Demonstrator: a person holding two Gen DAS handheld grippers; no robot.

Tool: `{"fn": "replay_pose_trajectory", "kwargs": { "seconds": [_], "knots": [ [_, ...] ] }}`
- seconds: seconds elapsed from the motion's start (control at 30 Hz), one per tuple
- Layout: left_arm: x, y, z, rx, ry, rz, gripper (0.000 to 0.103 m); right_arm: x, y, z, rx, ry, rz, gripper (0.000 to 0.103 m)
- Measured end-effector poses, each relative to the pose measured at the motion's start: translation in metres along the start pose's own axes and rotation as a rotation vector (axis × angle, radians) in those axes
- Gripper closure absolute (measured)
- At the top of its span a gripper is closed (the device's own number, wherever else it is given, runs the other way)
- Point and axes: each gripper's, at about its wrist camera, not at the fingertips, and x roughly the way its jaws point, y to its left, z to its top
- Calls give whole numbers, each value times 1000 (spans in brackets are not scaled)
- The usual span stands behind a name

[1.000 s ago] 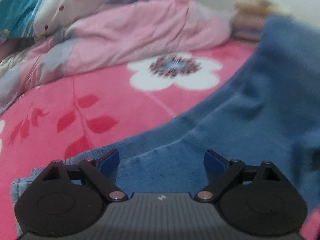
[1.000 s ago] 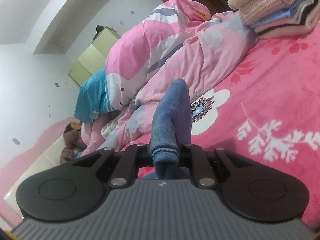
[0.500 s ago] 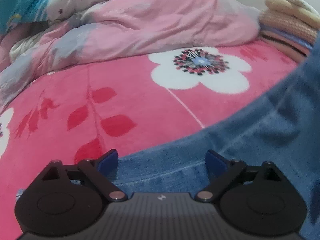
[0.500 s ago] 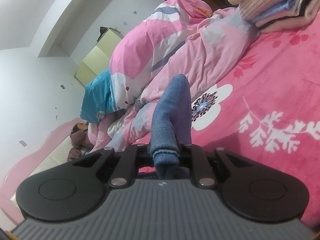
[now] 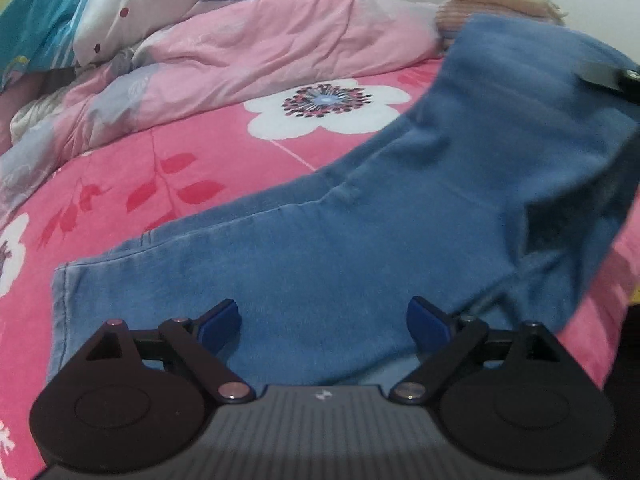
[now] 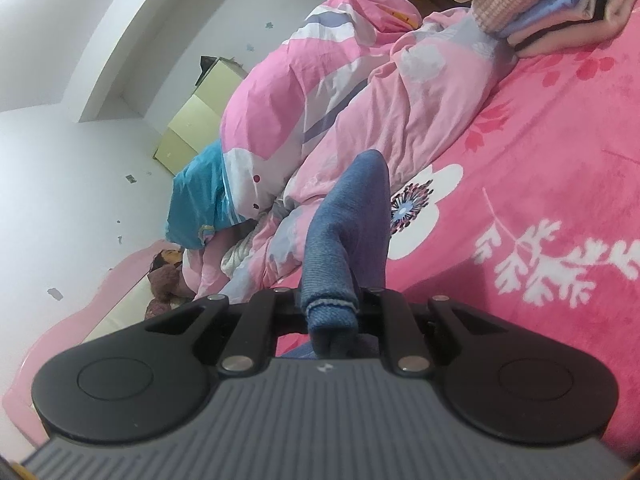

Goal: Fold clothes
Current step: 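Lift the folded jeans up off the bedspread with the right gripper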

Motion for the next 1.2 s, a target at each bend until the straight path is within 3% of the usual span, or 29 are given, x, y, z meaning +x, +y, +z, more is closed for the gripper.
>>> {"fn": "replay_pose_trajectory", "kwargs": {
  "seconds": [0.23, 0.43, 0.67, 1.03, 1.2],
  "knots": [
    [-2, 17, 37, -19, -96, -35, 11, -2, 6, -4, -7, -4, 0, 91],
    [40, 0, 85, -43, -85, -167, 11, -4, 13, -6, -33, -4, 4, 91],
    [79, 1, 96, -125, -71, -114, 11, -3, 11, -7, -37, 4, 10, 91],
    [83, 19, 104, -247, -131, -90, 11, -4, 5, -7, -12, 1, 39, 91],
    [50, 11, 89, -156, -155, -107, 11, -7, -2, -8, 21, -11, 38, 91]
  ]
}}
